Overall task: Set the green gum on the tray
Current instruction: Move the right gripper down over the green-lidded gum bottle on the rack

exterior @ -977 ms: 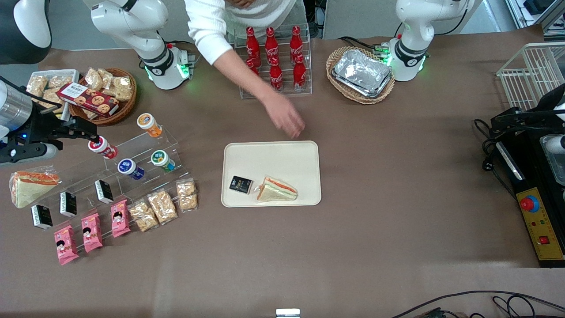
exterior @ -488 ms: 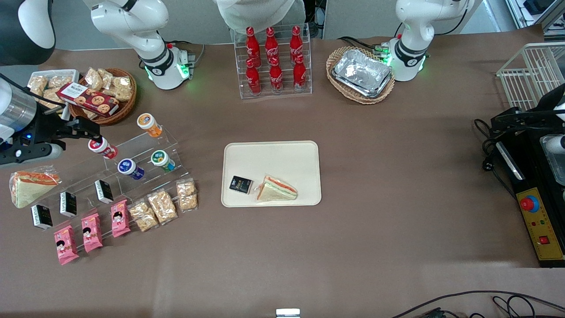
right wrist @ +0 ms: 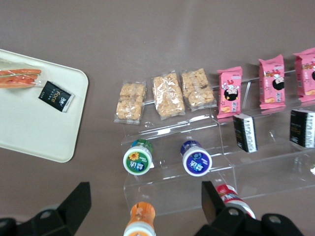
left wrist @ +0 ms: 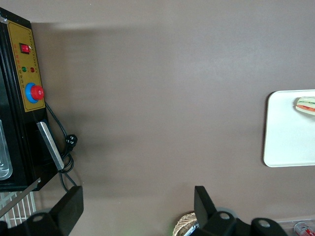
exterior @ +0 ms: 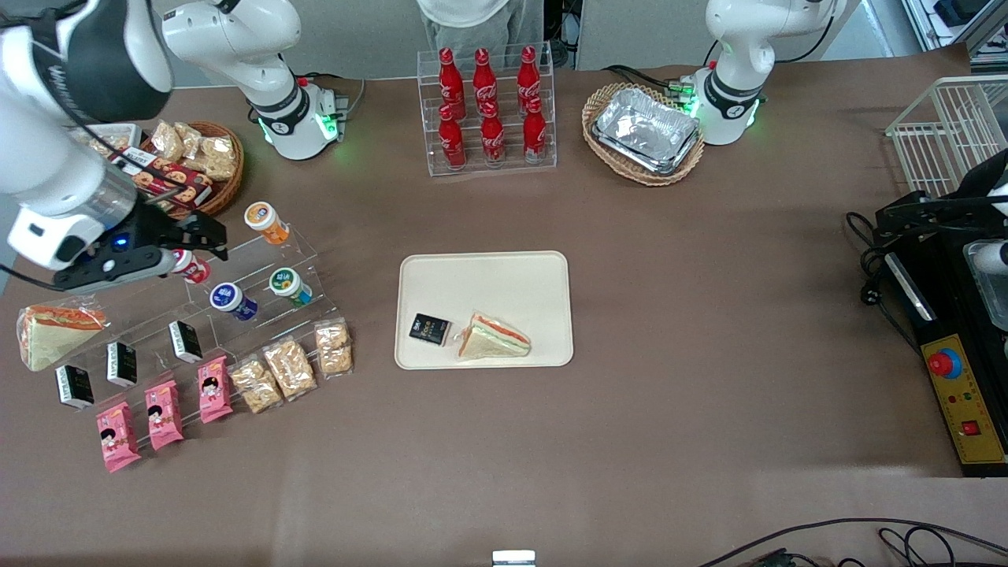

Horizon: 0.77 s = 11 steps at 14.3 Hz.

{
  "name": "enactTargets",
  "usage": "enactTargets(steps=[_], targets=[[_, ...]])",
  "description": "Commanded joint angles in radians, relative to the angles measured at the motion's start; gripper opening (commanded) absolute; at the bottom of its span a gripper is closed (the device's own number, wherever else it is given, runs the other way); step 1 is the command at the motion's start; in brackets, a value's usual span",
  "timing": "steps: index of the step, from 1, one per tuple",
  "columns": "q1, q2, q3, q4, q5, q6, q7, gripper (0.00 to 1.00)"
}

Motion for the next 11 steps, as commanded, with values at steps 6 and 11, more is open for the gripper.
enactTargets(steps=[6, 11], targets=[[0.005, -0.124, -0.004, -0.419, 0.015, 0.366, -0.002, 1.00], [0.054, -0.047, -0.004, -0.463, 0.015, 0.472, 0.075, 1.00]])
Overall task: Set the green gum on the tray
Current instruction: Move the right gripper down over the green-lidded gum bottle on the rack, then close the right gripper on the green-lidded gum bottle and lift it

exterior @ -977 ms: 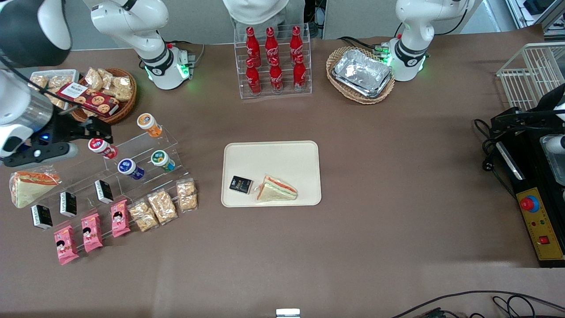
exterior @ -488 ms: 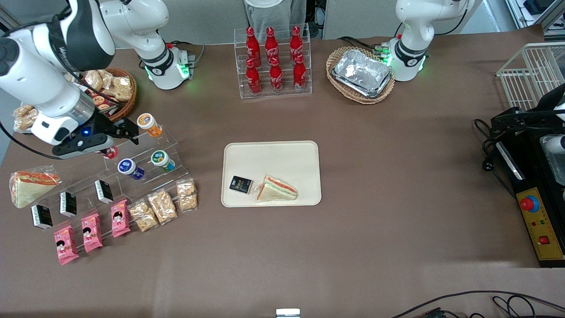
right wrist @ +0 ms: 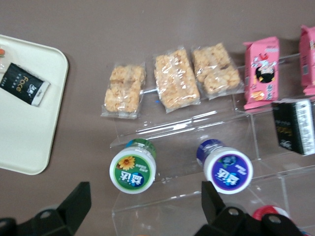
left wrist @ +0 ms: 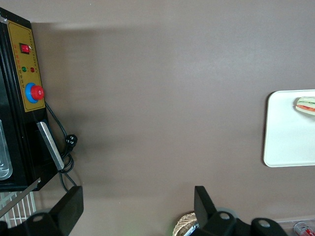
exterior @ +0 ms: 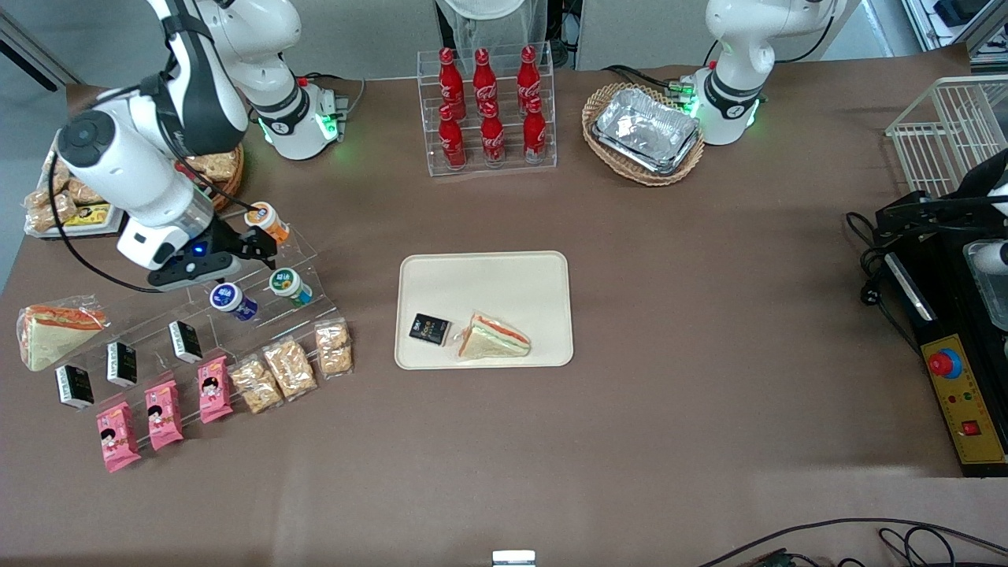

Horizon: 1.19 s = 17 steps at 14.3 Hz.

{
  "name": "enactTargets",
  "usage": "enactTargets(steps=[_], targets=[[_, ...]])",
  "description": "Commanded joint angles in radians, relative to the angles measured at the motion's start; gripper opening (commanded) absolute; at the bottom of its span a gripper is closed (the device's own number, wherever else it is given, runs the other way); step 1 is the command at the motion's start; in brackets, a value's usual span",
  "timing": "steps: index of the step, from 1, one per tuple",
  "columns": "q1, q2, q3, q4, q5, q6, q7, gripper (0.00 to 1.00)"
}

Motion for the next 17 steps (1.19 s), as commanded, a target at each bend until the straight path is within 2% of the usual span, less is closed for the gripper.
enactTargets(steps=[1, 6, 17], targets=[[0.044, 0.036, -0.004, -0.017, 0.013, 0.055, 0.060, 1.00], [0.058, 0.041, -0.004, -0.126, 0.013, 0.185, 0.058, 1.00], [0.072, 0.101, -0.004, -0.208, 0.012, 0.338, 0.060, 1.00]])
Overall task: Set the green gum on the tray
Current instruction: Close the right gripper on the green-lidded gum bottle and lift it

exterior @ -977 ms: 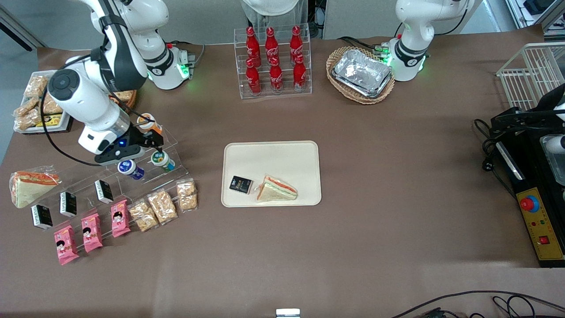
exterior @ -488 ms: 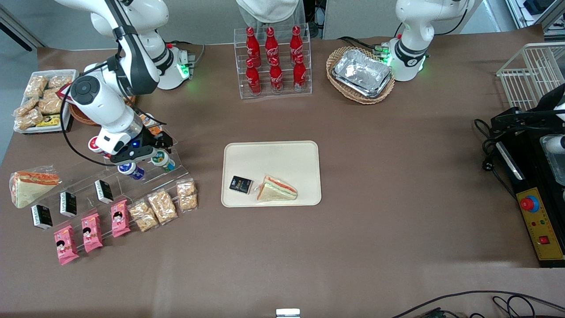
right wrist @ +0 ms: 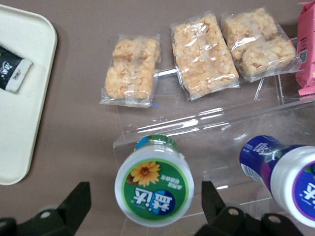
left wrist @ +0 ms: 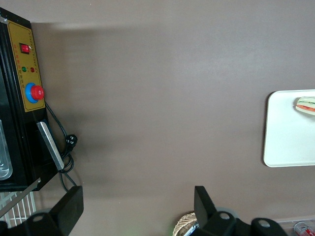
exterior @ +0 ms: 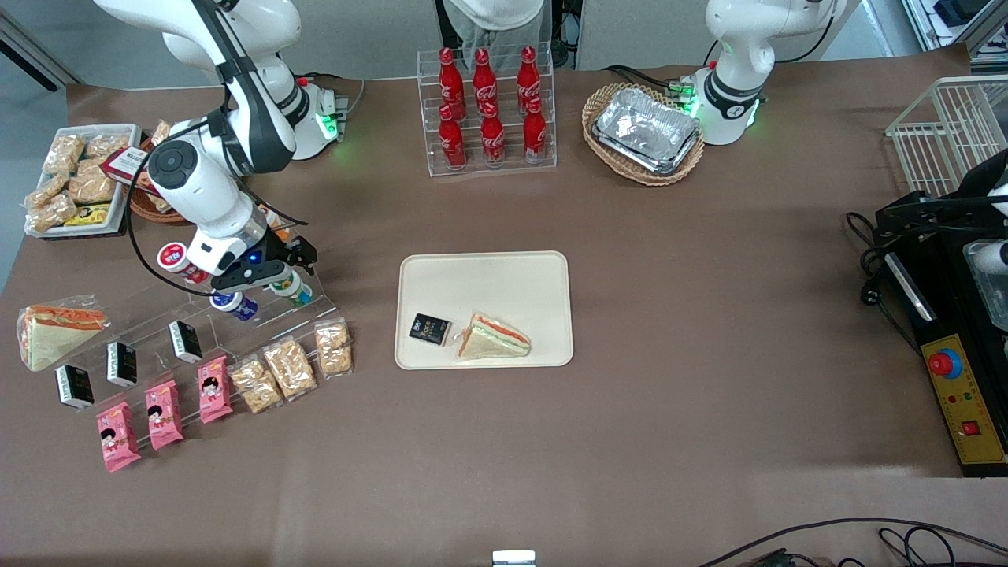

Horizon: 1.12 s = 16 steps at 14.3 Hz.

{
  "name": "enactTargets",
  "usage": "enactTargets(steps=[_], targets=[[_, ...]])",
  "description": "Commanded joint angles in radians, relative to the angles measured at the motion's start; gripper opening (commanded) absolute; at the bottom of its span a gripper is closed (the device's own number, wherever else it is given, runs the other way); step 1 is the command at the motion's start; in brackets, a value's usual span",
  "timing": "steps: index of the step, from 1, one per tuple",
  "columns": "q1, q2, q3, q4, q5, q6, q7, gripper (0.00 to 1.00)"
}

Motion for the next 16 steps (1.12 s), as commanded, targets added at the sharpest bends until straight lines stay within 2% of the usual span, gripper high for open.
enactTargets(steps=[1, 2, 5, 7, 13, 16], targets=[[0.009, 0.016, -0.005, -0.014, 0.012, 0.046, 0.012, 1.00], [0.009, 0.016, -0.005, -0.014, 0.012, 0.046, 0.016, 0.94], [0.010, 0.016, -0.005, -0.014, 0.012, 0.043, 0.025, 0.55], [0.010, 0.016, -0.005, -0.012, 0.012, 0.040, 0.030, 0.39], [0.007, 0.004, -0.006, 0.034, 0.013, -0.009, 0.036, 0.39], [0.007, -0.004, -0.006, 0.176, 0.015, -0.223, 0.039, 0.39]])
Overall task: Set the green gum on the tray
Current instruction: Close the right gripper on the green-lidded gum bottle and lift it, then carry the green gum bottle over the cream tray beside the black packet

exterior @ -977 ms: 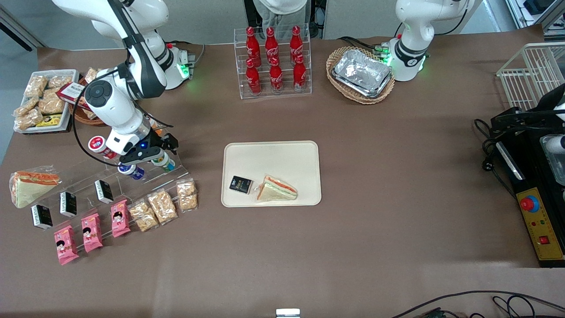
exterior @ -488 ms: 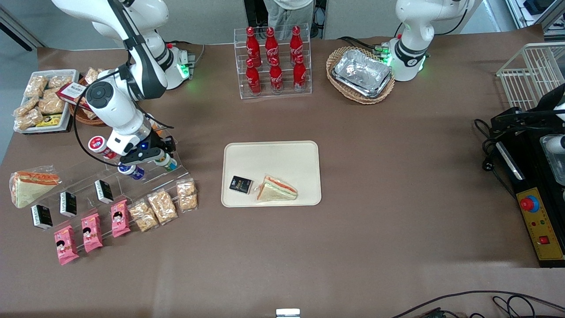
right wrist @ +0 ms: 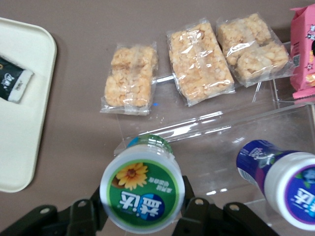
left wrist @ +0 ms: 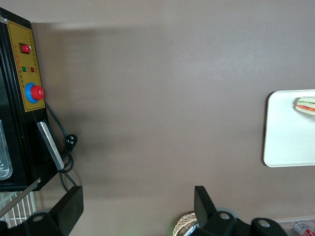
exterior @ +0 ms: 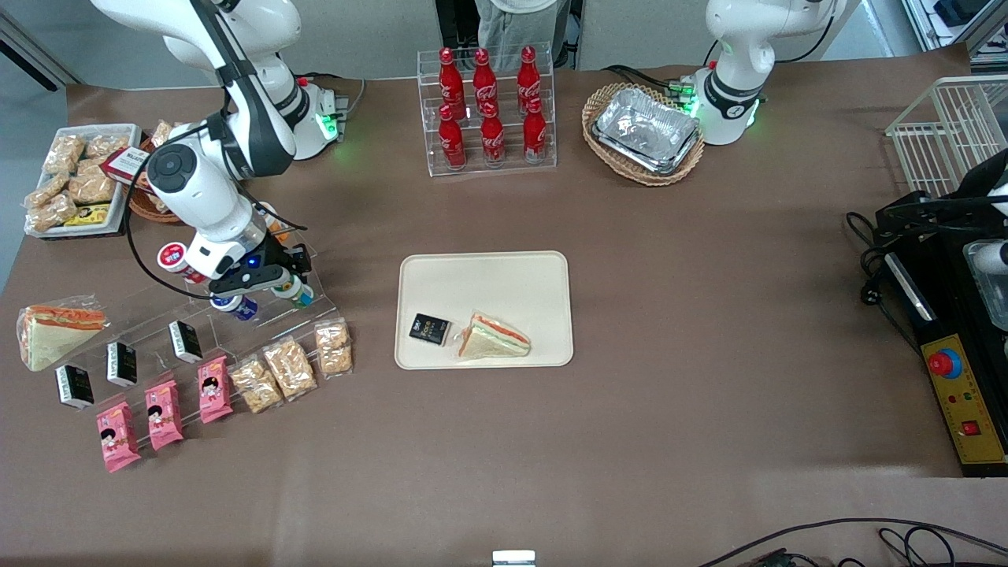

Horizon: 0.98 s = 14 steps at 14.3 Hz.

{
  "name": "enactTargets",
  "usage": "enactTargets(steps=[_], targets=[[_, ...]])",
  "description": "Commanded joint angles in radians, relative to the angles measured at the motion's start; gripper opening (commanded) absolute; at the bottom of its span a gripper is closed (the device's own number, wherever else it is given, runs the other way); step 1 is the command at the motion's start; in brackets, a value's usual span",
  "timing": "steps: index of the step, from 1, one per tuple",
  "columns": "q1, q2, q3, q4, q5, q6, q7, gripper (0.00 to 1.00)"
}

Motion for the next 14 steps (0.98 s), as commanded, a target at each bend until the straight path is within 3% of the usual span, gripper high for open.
enactTargets(steps=[1, 8, 11, 14], targets=[[0.007, -0.016, -0.006, 0.189, 0.015, -0.258, 0.019, 0.39], [0.029, -0.002, 0.011, 0.591, 0.016, -0.684, 0.087, 0.40], [0.095, -0.001, 0.016, 0.668, 0.074, -0.739, 0.230, 0.40], [0.211, 0.017, 0.016, 0.670, 0.087, -0.709, 0.446, 0.40]])
